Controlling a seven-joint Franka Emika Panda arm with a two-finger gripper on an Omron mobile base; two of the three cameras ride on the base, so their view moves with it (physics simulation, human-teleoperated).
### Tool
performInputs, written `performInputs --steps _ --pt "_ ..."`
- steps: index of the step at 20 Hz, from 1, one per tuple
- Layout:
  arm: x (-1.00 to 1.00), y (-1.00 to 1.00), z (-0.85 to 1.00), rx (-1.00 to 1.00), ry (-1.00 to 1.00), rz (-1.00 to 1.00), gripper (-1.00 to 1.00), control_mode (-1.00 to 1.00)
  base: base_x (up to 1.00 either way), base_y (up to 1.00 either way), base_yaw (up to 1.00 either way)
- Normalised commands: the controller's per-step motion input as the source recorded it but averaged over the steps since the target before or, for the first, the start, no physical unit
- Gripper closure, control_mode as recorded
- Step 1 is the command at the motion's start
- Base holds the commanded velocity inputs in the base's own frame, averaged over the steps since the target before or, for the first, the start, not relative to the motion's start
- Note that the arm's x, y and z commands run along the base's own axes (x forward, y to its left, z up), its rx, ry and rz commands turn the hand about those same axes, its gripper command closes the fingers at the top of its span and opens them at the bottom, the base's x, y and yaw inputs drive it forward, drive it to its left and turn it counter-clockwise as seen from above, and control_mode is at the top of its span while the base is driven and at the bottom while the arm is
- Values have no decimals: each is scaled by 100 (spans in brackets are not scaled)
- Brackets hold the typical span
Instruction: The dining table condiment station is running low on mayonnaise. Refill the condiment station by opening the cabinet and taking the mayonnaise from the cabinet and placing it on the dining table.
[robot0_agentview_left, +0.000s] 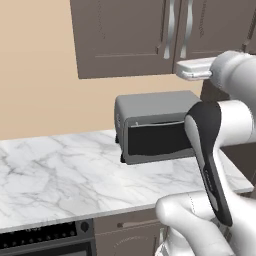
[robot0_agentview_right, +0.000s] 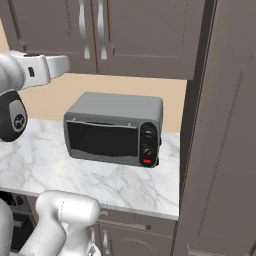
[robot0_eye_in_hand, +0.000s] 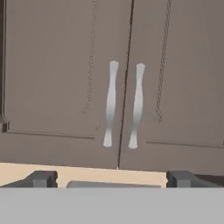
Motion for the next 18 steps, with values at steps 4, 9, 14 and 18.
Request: performInputs --steps 4,9,14,18 --pt "0 1 40 0 -19 0 -100 -100 0 0 0" --pt "37 10 25 0 -7 0 -100 -100 0 0 0" --pt "62 14 4 0 0 0 -100 -100 0 0 0" --pt "68 21 0 0 3 0 -100 -100 0 0 0"
